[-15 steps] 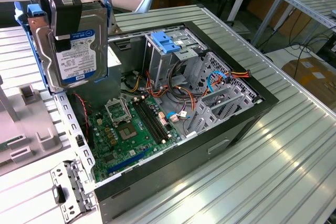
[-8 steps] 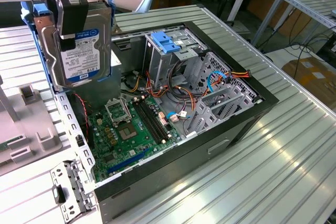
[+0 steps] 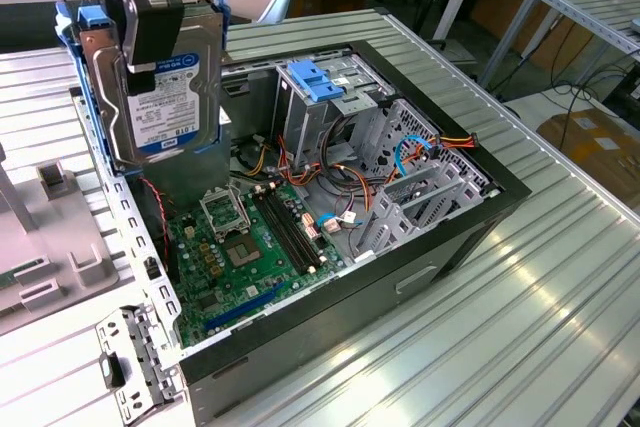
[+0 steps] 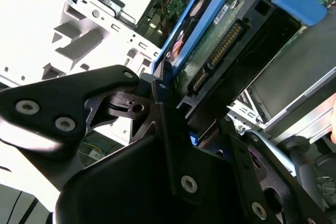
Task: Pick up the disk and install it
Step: 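Pick up the disk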
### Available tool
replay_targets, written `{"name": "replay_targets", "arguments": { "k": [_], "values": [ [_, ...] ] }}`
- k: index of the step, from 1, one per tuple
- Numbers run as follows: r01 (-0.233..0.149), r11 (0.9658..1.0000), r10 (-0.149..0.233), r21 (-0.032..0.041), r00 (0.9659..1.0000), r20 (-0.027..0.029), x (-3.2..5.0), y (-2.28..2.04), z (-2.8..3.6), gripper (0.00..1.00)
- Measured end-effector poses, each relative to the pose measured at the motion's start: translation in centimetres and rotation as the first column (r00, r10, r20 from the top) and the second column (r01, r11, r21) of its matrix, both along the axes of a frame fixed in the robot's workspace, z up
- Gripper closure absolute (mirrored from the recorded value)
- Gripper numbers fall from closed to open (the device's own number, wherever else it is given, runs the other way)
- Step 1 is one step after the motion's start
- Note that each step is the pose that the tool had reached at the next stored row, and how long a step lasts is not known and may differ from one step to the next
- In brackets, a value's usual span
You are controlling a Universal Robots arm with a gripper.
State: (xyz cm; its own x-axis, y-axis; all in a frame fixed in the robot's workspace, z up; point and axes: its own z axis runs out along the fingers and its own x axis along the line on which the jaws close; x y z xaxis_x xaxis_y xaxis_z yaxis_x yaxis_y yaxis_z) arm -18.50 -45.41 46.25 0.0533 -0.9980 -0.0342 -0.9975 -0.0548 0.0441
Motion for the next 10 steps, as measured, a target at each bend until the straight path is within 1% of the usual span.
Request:
{"name": "replay_targets", "arguments": {
  "k": [10],
  "values": [
    [0.000, 1.0000, 0.000, 0.0000, 1.0000, 0.0000, 0.96, 0.00, -0.01, 0.63]
  ]
}}
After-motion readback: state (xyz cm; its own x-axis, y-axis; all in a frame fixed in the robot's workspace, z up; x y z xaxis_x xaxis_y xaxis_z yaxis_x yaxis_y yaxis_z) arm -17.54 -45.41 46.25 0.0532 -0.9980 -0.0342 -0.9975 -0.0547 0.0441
